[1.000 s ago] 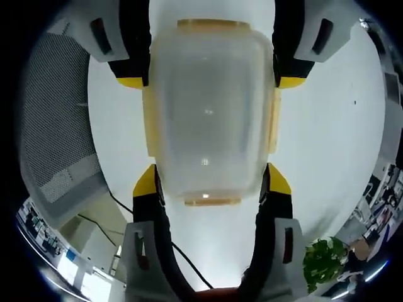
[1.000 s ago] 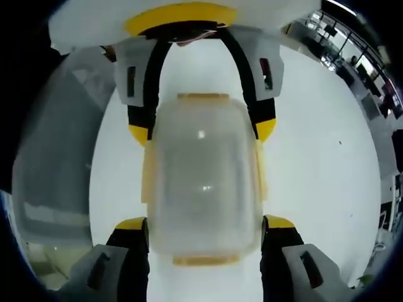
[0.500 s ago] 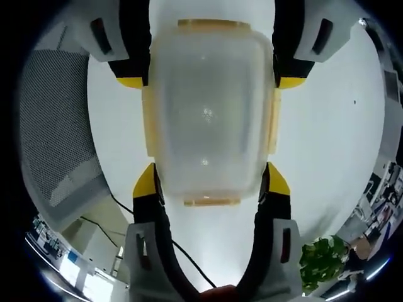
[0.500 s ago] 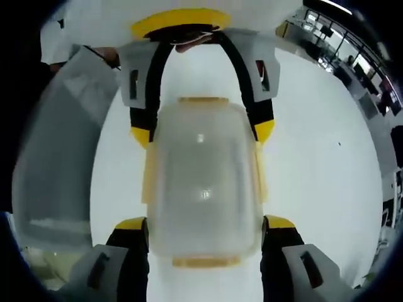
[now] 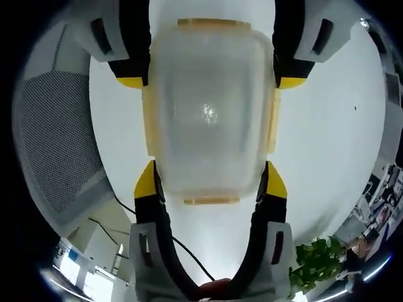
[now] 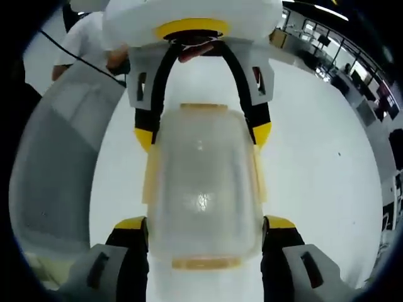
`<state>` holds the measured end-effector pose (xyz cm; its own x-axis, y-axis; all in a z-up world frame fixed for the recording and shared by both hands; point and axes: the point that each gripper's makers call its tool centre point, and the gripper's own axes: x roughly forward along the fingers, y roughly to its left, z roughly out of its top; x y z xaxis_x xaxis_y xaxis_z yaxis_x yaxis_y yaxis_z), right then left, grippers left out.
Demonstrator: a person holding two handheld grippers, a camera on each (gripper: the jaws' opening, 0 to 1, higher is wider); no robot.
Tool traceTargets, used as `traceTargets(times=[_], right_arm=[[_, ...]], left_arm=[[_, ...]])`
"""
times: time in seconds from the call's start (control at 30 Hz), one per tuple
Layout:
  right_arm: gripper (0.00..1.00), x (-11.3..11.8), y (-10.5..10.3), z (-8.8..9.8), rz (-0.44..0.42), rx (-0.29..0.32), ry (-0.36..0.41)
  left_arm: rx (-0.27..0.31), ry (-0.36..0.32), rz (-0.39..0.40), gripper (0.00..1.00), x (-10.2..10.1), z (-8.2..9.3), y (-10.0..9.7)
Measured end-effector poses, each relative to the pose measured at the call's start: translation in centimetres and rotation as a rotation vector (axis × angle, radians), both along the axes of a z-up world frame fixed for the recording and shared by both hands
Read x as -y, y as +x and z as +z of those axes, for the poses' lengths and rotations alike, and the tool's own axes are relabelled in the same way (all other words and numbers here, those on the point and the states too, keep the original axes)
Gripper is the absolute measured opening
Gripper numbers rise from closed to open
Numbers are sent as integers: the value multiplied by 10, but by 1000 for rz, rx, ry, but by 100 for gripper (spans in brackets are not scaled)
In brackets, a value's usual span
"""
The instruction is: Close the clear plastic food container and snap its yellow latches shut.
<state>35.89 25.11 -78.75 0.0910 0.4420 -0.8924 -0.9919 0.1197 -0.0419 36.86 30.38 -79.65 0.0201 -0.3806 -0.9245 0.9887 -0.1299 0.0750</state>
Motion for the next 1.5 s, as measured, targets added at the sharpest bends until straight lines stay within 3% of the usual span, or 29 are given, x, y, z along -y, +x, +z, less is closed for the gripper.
traceTargets(times=[0.2, 1.5], right_arm=[[74, -14, -5, 0, 18, 8, 3], [76, -64, -5, -5, 8, 9, -25]], left_arm=[[3, 30, 17, 80, -12, -1, -5], [-5, -4, 26, 81, -60, -3, -6]])
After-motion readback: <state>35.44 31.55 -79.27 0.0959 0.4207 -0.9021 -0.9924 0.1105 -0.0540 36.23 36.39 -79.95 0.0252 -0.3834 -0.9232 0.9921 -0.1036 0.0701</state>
